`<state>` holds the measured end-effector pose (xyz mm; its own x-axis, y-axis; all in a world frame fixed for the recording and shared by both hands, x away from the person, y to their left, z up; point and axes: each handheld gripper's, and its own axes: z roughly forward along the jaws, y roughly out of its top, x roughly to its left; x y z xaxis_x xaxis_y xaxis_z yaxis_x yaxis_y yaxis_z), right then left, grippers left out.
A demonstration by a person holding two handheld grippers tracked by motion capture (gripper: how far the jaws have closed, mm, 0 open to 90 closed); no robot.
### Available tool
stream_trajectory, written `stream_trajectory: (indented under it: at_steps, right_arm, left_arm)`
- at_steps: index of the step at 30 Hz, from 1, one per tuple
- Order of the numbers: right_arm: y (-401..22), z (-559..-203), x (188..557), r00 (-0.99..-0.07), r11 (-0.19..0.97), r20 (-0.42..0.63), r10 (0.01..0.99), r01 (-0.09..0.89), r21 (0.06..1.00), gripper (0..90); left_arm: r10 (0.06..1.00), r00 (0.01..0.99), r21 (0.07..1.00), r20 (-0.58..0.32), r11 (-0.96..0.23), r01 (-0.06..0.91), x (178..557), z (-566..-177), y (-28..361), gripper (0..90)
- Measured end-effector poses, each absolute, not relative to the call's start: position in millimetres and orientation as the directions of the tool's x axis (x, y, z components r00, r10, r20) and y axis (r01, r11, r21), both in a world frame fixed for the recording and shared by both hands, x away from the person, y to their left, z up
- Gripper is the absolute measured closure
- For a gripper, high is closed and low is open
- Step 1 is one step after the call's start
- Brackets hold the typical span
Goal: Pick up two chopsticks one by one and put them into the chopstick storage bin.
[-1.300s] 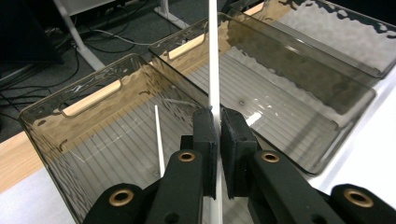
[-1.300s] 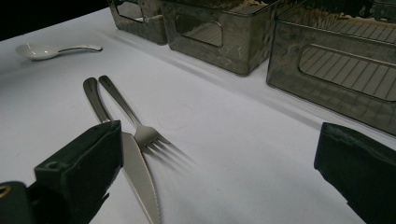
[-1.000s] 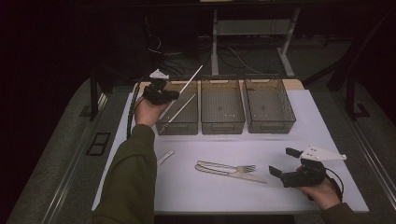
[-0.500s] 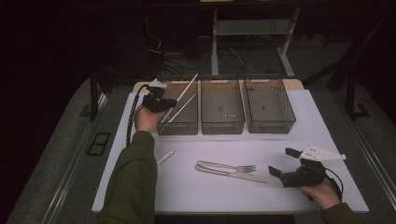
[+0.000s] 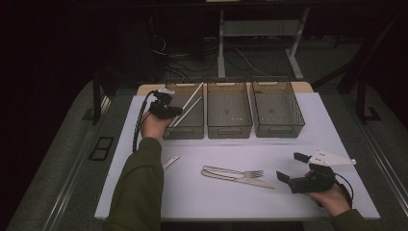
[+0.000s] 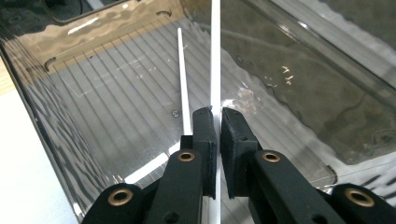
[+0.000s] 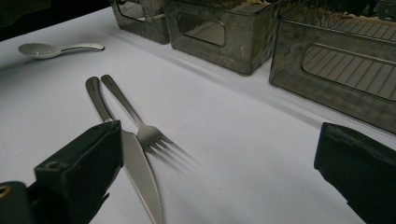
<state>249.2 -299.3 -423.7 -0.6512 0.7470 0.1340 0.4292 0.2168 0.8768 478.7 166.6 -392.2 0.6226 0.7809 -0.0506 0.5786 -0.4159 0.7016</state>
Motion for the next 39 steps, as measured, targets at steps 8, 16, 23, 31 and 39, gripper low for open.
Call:
stream_trajectory:
  at_steps: [8, 16, 23, 31, 39]
  right_arm:
    - [-299.4, -423.6, 249.0, -0.653, 0.216, 0.133, 0.746, 0.426, 0.878, 1.4]
    - [-299.0, -423.5, 248.9, -0.655, 0.219, 0.131, 0.744, 0.425, 0.878, 1.4]
    - [-298.5, -423.6, 248.8, -0.654, 0.220, 0.131, 0.745, 0.427, 0.877, 1.4]
    - [-297.9, -423.6, 249.4, -0.656, 0.225, 0.127, 0.744, 0.425, 0.877, 1.4]
    - [-298.2, -423.1, 249.0, -0.654, 0.222, 0.125, 0.746, 0.422, 0.879, 1.4]
  left_arm:
    - [0.778, 0.627, 0.678, -0.026, -0.448, 0.583, 479.2, -395.6, 163.4, 82.6]
    - [0.774, 0.633, 0.715, -0.019, -0.431, 0.550, 475.0, -386.0, 164.8, 79.1]
    - [0.752, 0.658, 0.744, -0.037, -0.419, 0.520, 465.5, -371.2, 162.8, 72.5]
    - [0.712, 0.697, 0.779, -0.086, -0.388, 0.493, 445.3, -349.7, 157.9, 58.8]
    - [0.680, 0.727, 0.810, -0.096, -0.371, 0.455, 417.0, -334.2, 154.8, 49.8]
